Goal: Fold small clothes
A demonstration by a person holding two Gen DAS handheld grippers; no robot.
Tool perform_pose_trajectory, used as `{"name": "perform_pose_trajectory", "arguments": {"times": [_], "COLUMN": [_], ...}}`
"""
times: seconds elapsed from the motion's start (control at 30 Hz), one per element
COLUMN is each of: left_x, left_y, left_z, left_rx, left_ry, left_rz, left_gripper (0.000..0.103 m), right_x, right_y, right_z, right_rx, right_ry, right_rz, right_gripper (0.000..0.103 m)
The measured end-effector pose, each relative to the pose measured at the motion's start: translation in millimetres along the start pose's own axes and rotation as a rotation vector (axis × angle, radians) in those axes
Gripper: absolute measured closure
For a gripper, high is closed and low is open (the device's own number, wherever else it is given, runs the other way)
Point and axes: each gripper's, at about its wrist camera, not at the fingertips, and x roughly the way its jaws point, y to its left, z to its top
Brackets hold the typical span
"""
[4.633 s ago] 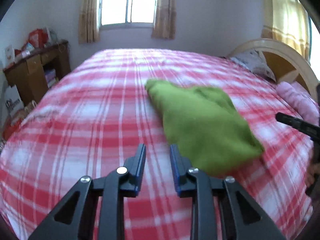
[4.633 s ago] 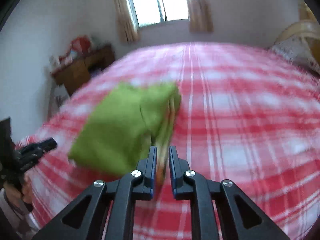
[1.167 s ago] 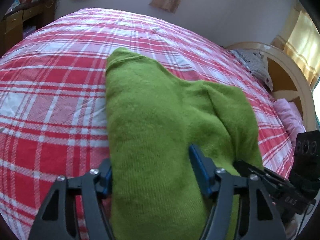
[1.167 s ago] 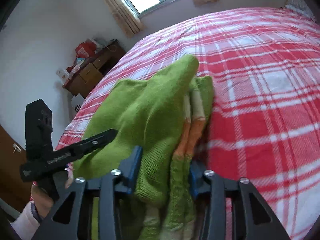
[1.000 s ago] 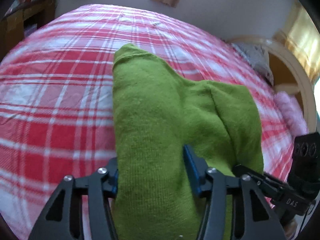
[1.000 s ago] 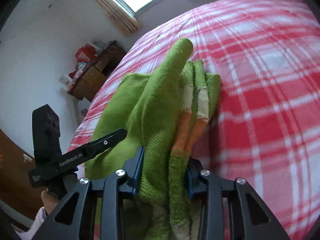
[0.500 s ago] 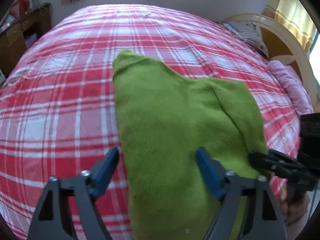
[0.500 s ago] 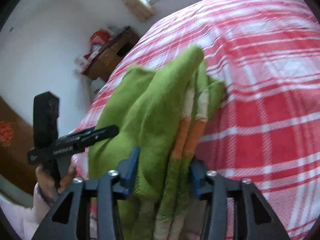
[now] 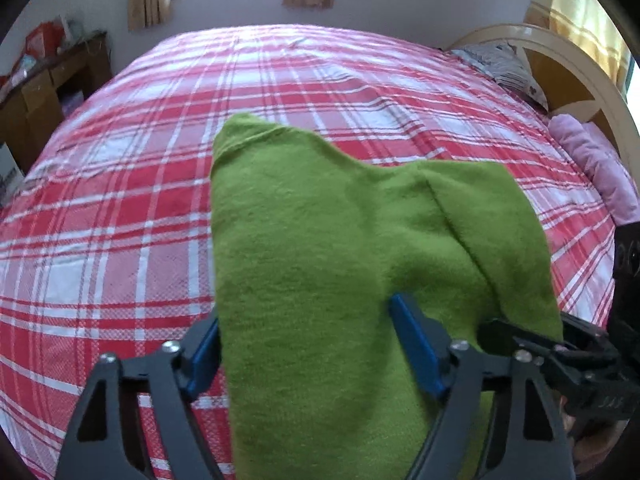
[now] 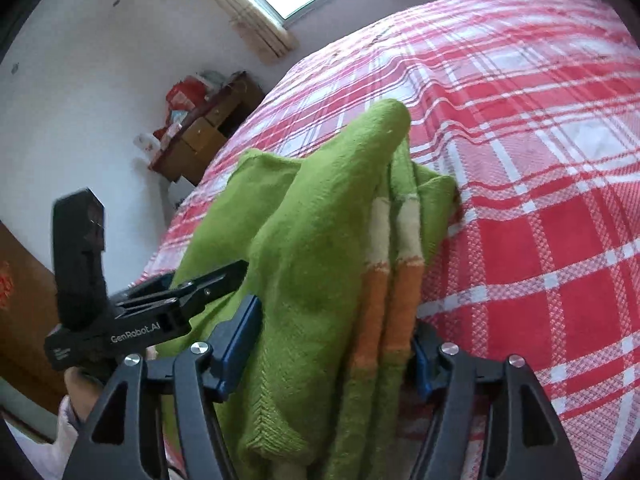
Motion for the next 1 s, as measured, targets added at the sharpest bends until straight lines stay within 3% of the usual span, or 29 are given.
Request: {"name": "perform_pose_trajectory", "arguments": {"times": [0.07,0.2,0.37,0.57,1.0], "left_x": [0,-6,-16,-31,-62], "left_y": [-4,-8,-11,-5,10], "left_z": [0,-1,-2,-9,-12], "left_rx": [0.014,0.015,0.018,-0.010,-0.012], "left_ry": [-0.017,-0.046,-0.060,-0.054,-0.110], "left_rz": [0.020,0.056,0.079,0.089,0.187], "left_gripper": [0.034,0.050,0.060,0.062,0.063], "right_x": [0,0,-13,-31,-39], "right_y": [1,10,35,63,103], "right_z": [-3,-5,-9,-22,-24], "right_rx": [0.004,0.007,-0.072,-0.141,-0.191], "right_ry": [0.000,-0.023,-0.047,-0.084,-0.114], "right_rz": [0.017,-0.041,-0.143,-0.186,-0.128], "right_gripper": [0.059,0.063,0.066,0.067,0.067]}}
